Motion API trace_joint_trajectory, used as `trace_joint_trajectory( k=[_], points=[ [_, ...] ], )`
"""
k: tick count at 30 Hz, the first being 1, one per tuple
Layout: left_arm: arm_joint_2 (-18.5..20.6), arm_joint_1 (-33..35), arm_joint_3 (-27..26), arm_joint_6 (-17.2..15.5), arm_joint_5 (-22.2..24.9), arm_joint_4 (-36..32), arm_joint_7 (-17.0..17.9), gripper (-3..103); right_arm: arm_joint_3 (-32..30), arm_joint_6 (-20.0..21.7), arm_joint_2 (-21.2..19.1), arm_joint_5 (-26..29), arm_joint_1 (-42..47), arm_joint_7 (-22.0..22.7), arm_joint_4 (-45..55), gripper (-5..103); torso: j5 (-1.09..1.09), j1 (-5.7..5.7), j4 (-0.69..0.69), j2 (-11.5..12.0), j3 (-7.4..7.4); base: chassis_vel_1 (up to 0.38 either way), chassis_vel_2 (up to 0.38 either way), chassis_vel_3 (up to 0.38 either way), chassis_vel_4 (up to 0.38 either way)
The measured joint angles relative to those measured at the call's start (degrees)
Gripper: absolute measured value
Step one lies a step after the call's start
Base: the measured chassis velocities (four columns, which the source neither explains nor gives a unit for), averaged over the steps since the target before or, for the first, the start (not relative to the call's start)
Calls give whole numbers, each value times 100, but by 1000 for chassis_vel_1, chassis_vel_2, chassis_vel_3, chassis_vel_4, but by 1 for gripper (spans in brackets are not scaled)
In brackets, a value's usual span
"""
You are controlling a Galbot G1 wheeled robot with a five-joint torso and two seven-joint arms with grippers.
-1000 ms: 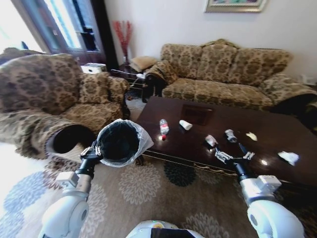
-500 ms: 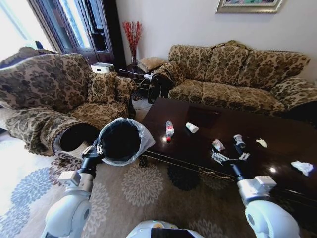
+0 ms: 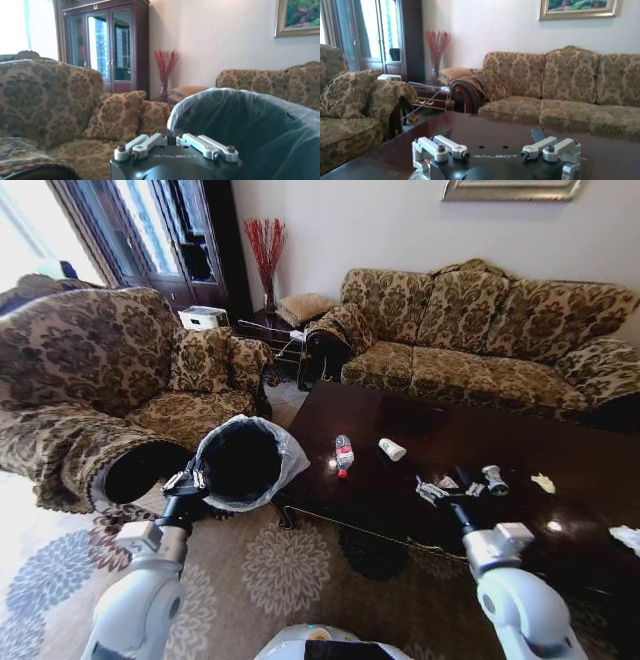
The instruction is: Move to the front of the table and place the trash on the table into the trash bin.
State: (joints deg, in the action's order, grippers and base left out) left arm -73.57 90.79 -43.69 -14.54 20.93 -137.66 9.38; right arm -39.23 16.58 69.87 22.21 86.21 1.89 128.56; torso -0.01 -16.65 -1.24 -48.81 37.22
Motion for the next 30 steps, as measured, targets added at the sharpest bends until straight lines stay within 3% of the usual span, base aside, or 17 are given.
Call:
trace_joint_trajectory(
  k=[4, 6, 8, 10, 14, 18, 30],
  points=[
    [162, -145, 63, -38, 227, 130, 75, 3, 525, 13, -246, 151, -606, 246, -597, 100, -1, -2, 2, 0, 1, 0, 0, 0, 0],
    [277, -227, 88, -133, 510, 169, 194, 3, 1313, -129, -349, 239, -1438, 621, -1316, 100, 1, -6, -1, 1, 3, 0, 0, 0, 0],
    [312, -263, 89, -150, 557, 191, 215, 3, 1627, -197, -349, 277, -1772, 793, -1587, 100, 1, -7, -3, 2, 3, 0, 0, 0, 0],
    [414, -403, 94, -178, 599, 268, 239, 3, 2431, -261, -215, 387, -2519, 1021, -2338, 100, 1, -7, -3, 2, 4, 0, 0, 0, 0],
    [580, -521, 59, -214, 643, 361, 239, 3, 3059, -258, 71, 426, -3202, 1076, -3145, 100, -1, -6, -5, 2, 3, 0, 0, 0, 0],
    [727, -595, 43, -215, 662, 399, 238, 3, 3348, -192, 368, 658, -3658, 1195, -3668, 100, -2, -6, -2, 2, 3, 0, 0, 0, 0],
    [751, -600, 55, -246, 678, 394, 190, 3, 3344, -119, 887, 856, -4535, 1401, -4895, 100, 0, -5, -2, 2, 2, 0, 0, 0, 0]
  ],
)
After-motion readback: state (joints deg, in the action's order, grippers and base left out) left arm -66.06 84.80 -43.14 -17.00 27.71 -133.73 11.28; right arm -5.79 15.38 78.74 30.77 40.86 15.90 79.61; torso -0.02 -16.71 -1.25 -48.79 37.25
